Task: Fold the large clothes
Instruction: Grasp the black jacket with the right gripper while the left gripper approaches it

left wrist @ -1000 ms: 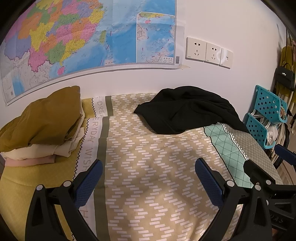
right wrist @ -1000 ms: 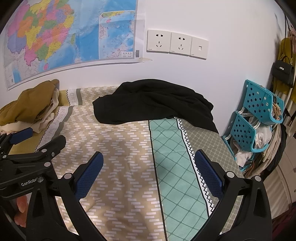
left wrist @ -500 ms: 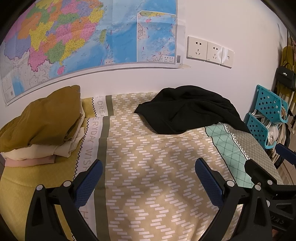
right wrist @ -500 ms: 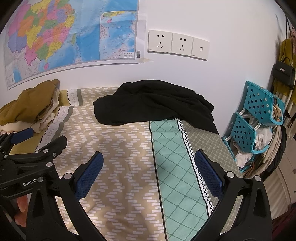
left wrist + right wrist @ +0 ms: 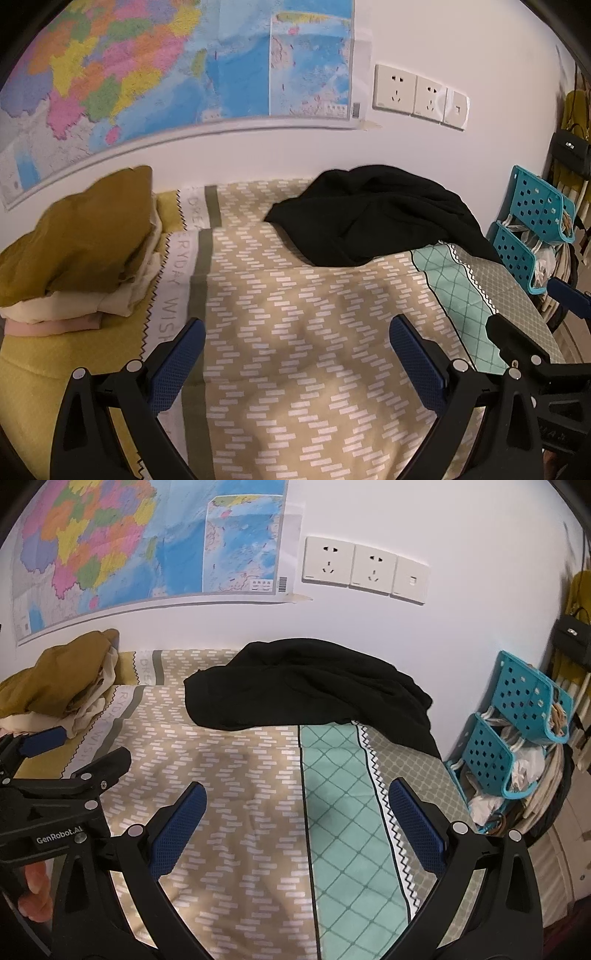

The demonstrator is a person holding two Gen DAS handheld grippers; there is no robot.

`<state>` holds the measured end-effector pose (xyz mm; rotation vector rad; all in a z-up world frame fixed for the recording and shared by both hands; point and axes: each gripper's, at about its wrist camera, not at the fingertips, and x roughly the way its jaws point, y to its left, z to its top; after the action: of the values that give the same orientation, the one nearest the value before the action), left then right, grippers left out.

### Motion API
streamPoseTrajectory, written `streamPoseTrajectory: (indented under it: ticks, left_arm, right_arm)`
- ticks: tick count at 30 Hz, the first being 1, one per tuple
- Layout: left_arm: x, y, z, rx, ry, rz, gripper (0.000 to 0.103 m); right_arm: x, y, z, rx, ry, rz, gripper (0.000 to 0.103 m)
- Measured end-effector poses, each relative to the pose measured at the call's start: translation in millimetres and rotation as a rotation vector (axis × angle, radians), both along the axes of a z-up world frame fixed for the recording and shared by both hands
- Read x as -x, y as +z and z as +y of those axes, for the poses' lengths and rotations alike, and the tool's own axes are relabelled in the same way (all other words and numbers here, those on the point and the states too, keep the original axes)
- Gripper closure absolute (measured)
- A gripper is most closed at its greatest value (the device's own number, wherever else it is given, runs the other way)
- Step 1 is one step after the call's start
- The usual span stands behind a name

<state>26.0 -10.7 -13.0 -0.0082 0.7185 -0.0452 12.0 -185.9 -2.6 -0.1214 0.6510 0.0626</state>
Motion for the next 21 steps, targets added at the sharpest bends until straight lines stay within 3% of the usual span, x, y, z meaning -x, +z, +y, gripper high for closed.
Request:
streamPoseTrajectory:
  ticks: [8, 15, 17, 20, 21]
  left_arm:
    - [-31, -15, 24, -0.03, 0.05, 0.055, 0.007]
    - [-57, -22, 48, -0.066, 0.106, 0.079, 0.007]
    - [-62, -23, 53, -0.069, 0.12, 0.085, 0.007]
    - [-68, -25, 60, -0.065, 0.132, 0.1, 0.007]
    - [-69, -26, 60, -0.065, 0.133, 0.101, 0.007]
  right_arm:
    - [-67, -25, -2, 0.178, 0.092, 0.078, 0.006]
    - [-149, -63, 33, 0.388, 0.235, 0.144, 0.006]
    - [-168, -74, 45, 0.438, 0.268, 0.155, 0.016]
    - [-184, -78, 55, 0.495, 0.294, 0.121, 0.019]
    - [-188, -74, 58, 0.503, 0.306, 0.091, 0.031]
